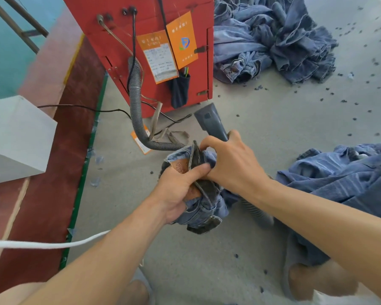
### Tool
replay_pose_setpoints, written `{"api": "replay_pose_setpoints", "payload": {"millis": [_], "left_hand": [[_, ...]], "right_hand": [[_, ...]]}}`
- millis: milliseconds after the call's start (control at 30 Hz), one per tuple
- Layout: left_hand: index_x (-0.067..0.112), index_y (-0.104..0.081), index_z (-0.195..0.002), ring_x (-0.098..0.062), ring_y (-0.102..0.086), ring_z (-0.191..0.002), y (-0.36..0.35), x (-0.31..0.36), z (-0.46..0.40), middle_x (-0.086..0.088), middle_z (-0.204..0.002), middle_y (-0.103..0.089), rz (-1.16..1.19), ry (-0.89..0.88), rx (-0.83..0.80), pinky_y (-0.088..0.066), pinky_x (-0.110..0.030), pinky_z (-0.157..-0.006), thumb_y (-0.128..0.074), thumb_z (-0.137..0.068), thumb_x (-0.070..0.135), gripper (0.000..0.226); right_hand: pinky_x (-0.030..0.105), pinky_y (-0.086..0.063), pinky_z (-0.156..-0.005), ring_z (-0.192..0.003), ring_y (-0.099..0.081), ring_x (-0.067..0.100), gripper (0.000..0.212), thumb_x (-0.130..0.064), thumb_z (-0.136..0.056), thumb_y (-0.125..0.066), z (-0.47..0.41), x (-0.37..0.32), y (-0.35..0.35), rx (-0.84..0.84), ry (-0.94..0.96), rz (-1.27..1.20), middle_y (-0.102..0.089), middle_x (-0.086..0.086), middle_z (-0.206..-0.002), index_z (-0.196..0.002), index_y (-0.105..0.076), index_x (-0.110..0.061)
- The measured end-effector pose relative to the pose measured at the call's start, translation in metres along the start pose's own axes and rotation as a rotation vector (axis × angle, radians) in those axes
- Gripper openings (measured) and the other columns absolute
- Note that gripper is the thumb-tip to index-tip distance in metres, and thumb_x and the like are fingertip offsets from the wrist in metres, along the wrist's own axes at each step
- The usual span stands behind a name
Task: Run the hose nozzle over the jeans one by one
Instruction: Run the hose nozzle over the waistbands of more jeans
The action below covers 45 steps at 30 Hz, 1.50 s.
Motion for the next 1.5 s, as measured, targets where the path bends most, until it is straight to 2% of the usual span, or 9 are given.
{"api": "replay_pose_setpoints", "payload": {"millis": [267, 400, 667, 767, 900, 1100, 1267, 1367, 1500], "left_hand": [[0.005, -0.069, -0.122, -0.035, -0.074, -0.106, 0.039, 0.010, 0.004, -0.020, -0.121, -0.073, 0.208, 0.171, 0.082, -0.063, -0.046, -0.077, -0.048, -0.108, 0.032, 0.037], [0.002, -0.062, -0.133, -0.039, -0.069, -0.116, 0.054, 0.009, 0.009, -0.023, -0.131, -0.068, 0.300, 0.168, 0.037, -0.061, -0.051, -0.086, -0.045, -0.108, 0.034, 0.045], [0.006, -0.071, -0.121, -0.035, -0.071, -0.113, 0.046, 0.004, 0.005, -0.021, -0.128, -0.070, 0.240, 0.138, 0.035, -0.058, -0.049, -0.095, -0.050, -0.104, 0.034, 0.039], [0.007, -0.076, -0.110, -0.029, -0.075, -0.100, 0.040, 0.005, 0.007, -0.018, -0.116, -0.074, 0.084, 0.091, -0.030, -0.063, -0.041, -0.085, -0.071, -0.089, 0.008, 0.022], [0.006, -0.070, -0.112, -0.025, -0.074, -0.088, 0.038, 0.014, 0.004, -0.012, -0.102, -0.077, -0.177, 0.059, 0.076, -0.063, -0.042, -0.084, -0.053, -0.095, -0.015, 0.032], [0.000, -0.066, -0.122, -0.031, -0.075, -0.103, 0.041, 0.020, 0.006, -0.021, -0.118, -0.074, -0.027, 0.135, -0.044, -0.063, -0.041, -0.084, -0.042, -0.107, 0.000, 0.028], [0.000, -0.070, -0.122, -0.019, -0.075, -0.083, 0.036, -0.002, -0.002, -0.014, -0.106, -0.077, 0.026, 0.079, 0.090, -0.062, -0.028, -0.075, -0.074, -0.086, 0.002, 0.037], [0.002, -0.075, -0.091, -0.014, -0.061, -0.053, 0.030, -0.020, -0.002, -0.012, -0.078, -0.068, -0.112, 0.109, 0.224, -0.058, -0.022, -0.056, -0.072, -0.084, -0.011, 0.016], [0.021, -0.074, -0.055, -0.016, -0.065, -0.057, 0.030, -0.016, -0.010, -0.004, -0.065, -0.068, -0.046, 0.078, 0.292, -0.062, -0.030, -0.061, -0.047, -0.089, -0.014, 0.055]], "right_hand": [[0.021, -0.051, -0.065, -0.066, -0.066, 0.008, 0.093, -0.050, -0.094, -0.063, -0.003, 0.033, 0.061, -0.112, 0.003, -0.165, -0.071, -0.013, -0.083, -0.156, 0.006, -0.060], [0.009, -0.045, -0.063, -0.070, -0.063, -0.007, 0.041, -0.076, -0.081, -0.051, 0.026, 0.050, 0.081, -0.384, 0.043, -0.013, -0.067, -0.026, -0.075, -0.112, -0.057, -0.050], [0.020, -0.045, -0.057, -0.071, -0.064, -0.003, 0.035, -0.072, -0.085, -0.053, 0.031, 0.039, 0.063, -0.388, 0.042, -0.014, -0.068, -0.014, -0.077, -0.107, -0.057, -0.045], [0.022, -0.043, -0.050, -0.051, -0.061, 0.000, 0.028, -0.053, -0.094, -0.062, 0.019, 0.042, 0.068, -0.228, -0.046, -0.134, -0.064, -0.005, -0.061, -0.113, -0.050, -0.038], [0.024, -0.047, -0.044, -0.044, -0.062, 0.014, 0.022, -0.052, -0.092, -0.062, 0.026, 0.052, 0.090, -0.288, -0.023, -0.205, -0.068, 0.000, -0.059, -0.103, -0.048, -0.039], [0.017, -0.047, -0.066, -0.070, -0.063, 0.003, 0.027, -0.060, -0.088, -0.064, 0.044, 0.052, 0.085, -0.299, 0.155, -0.016, -0.065, -0.023, -0.083, -0.107, -0.054, -0.043], [0.011, -0.045, -0.071, -0.077, -0.061, -0.004, 0.027, -0.061, -0.089, -0.059, 0.049, 0.047, 0.076, -0.233, 0.204, 0.015, -0.062, -0.032, -0.091, -0.109, -0.045, -0.051], [0.015, -0.046, -0.067, -0.074, -0.061, -0.003, 0.032, -0.068, -0.086, -0.053, 0.043, 0.048, 0.077, -0.180, 0.187, -0.011, -0.063, -0.013, -0.068, -0.108, -0.046, -0.047], [0.023, -0.048, -0.059, -0.068, -0.063, 0.003, 0.033, -0.069, -0.086, -0.054, 0.038, 0.055, 0.083, -0.256, 0.165, 0.027, -0.065, -0.012, -0.069, -0.108, -0.049, -0.045]]}}
Point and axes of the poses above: each hand's wrist, its own z-axis away from the middle knuckle, its own y-axis out of the back of the hand, x = y × z, the point moved 2 cm from there along -z, towards the middle knuckle
